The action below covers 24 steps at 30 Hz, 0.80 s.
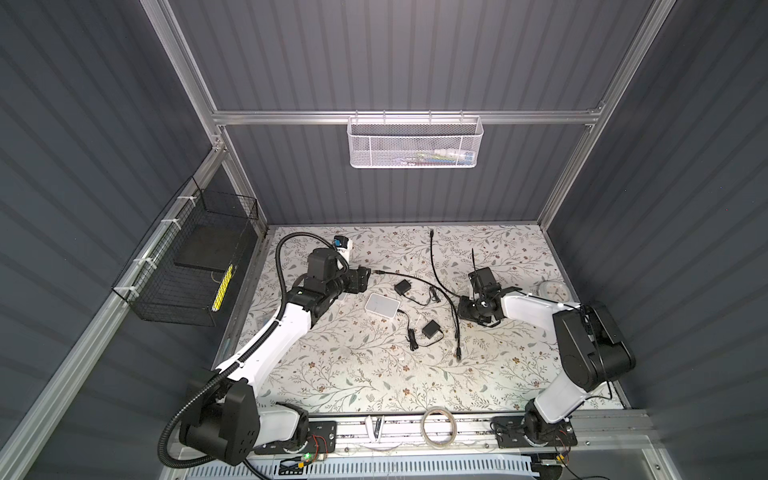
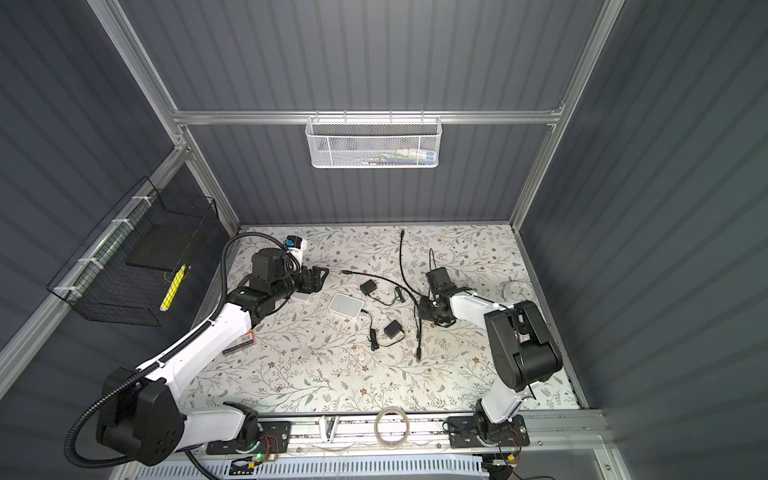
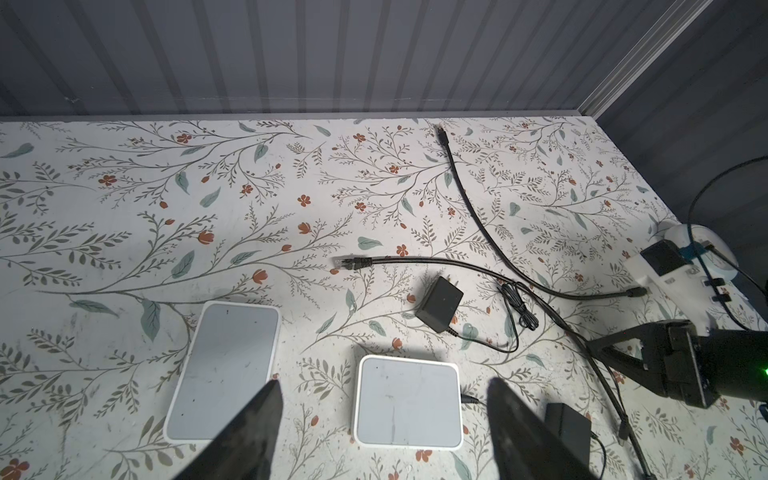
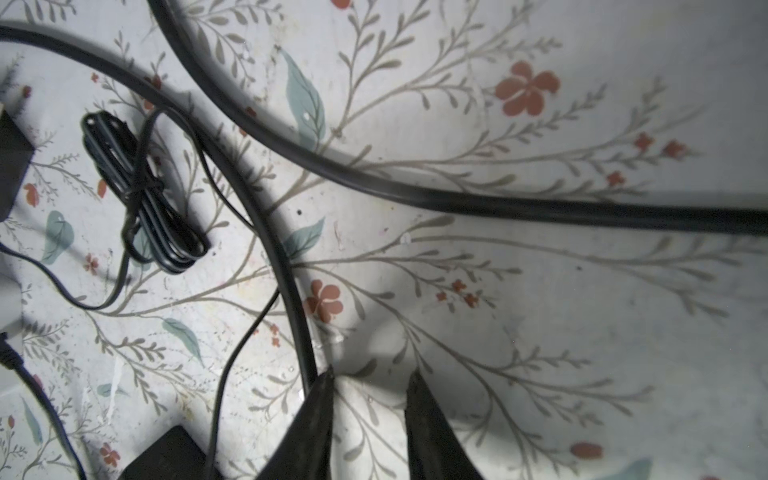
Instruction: Insert the plug into the switch port
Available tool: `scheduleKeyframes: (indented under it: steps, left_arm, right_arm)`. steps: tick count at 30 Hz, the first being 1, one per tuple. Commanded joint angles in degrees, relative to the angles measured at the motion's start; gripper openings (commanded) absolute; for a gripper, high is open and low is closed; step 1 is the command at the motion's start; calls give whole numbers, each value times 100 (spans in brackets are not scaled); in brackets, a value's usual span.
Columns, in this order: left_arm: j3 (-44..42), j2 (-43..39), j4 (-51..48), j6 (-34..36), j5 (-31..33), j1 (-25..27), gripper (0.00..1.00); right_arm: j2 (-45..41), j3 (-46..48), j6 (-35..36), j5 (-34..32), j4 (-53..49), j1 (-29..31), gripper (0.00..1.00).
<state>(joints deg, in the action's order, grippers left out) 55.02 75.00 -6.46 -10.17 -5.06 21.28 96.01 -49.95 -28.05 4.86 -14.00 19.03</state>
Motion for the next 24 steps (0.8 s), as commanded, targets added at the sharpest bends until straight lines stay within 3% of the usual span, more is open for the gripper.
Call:
scheduleKeyframes:
  steps: [1, 12, 24]
  left_arm:
    - [39, -12, -121, 146, 40, -28, 77]
    - [-44, 102, 13, 60, -84, -32, 77]
    - [-2, 122, -40, 86, -105, -28, 77]
  right_arm:
    - [-69, 3, 59, -93, -265, 31, 33]
    - [-585, 114, 270, 95, -557, 38, 33]
    - [-133, 75, 200, 274, -349, 211, 33]
